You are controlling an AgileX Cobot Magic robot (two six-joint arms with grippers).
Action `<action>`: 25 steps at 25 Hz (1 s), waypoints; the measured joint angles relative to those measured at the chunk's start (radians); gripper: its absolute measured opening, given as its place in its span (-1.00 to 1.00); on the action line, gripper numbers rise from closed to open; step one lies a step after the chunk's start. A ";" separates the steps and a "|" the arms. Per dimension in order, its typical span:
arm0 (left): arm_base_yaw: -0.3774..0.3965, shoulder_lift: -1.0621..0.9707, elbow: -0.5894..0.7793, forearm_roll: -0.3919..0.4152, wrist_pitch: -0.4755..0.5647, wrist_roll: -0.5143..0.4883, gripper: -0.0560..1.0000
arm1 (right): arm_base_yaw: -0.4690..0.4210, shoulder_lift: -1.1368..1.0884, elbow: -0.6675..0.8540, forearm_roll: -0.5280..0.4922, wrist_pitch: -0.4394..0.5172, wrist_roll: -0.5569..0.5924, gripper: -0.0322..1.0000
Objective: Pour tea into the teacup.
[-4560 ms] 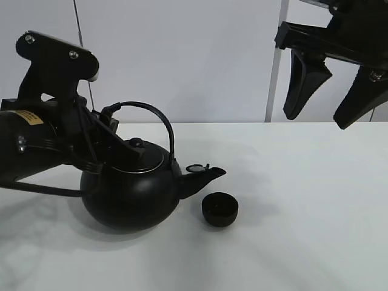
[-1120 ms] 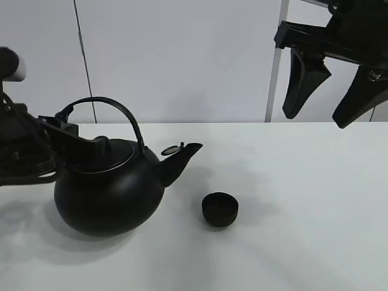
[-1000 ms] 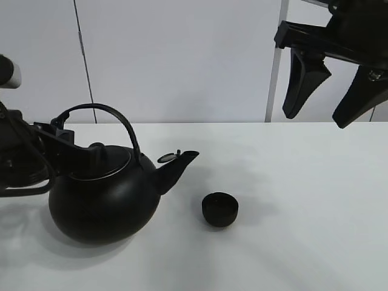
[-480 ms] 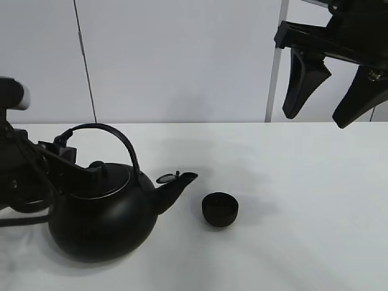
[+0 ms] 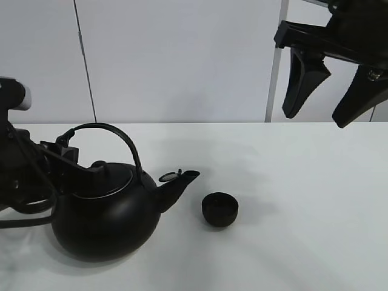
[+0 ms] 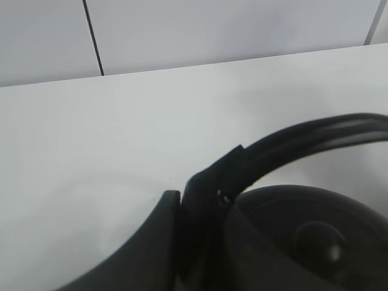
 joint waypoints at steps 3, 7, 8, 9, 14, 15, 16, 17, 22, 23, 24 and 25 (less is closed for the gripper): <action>0.000 0.002 0.000 0.004 -0.003 0.002 -0.67 | 0.000 0.000 0.000 0.000 -0.001 0.000 -0.04; -0.001 0.003 0.000 0.014 -0.008 0.002 -0.63 | 0.000 0.000 0.000 0.000 -0.001 0.000 -0.04; -0.001 0.003 0.000 0.015 -0.008 0.002 -0.62 | 0.000 0.000 0.000 0.000 -0.001 0.000 -0.04; -0.001 0.003 0.000 0.017 -0.011 0.002 -0.60 | 0.000 0.000 0.000 0.000 -0.001 0.000 -0.04; -0.001 0.000 0.011 0.018 -0.056 -0.013 -0.44 | 0.000 0.000 0.000 0.000 -0.001 0.000 -0.04; -0.001 -0.002 0.016 0.018 -0.064 -0.017 -0.37 | 0.000 0.000 0.000 0.000 -0.001 0.000 -0.04; -0.001 -0.005 0.022 0.018 -0.069 -0.022 -0.33 | 0.000 0.000 0.000 0.000 -0.001 0.000 -0.04; -0.001 -0.009 0.029 0.019 -0.073 -0.026 -0.31 | 0.000 0.000 0.000 0.000 -0.001 0.000 -0.04; -0.001 -0.033 0.091 0.082 -0.091 -0.091 -0.26 | 0.000 0.000 0.000 0.001 -0.002 0.000 -0.04; -0.001 -0.036 0.110 0.107 -0.093 -0.107 -0.26 | 0.000 0.000 0.000 0.001 -0.002 0.000 -0.04; -0.001 -0.041 0.129 0.138 -0.093 -0.131 -0.26 | 0.000 0.000 0.000 0.001 -0.002 0.000 -0.04; -0.001 -0.048 0.148 0.160 -0.093 -0.155 -0.26 | 0.000 0.000 0.000 0.001 -0.002 0.000 -0.04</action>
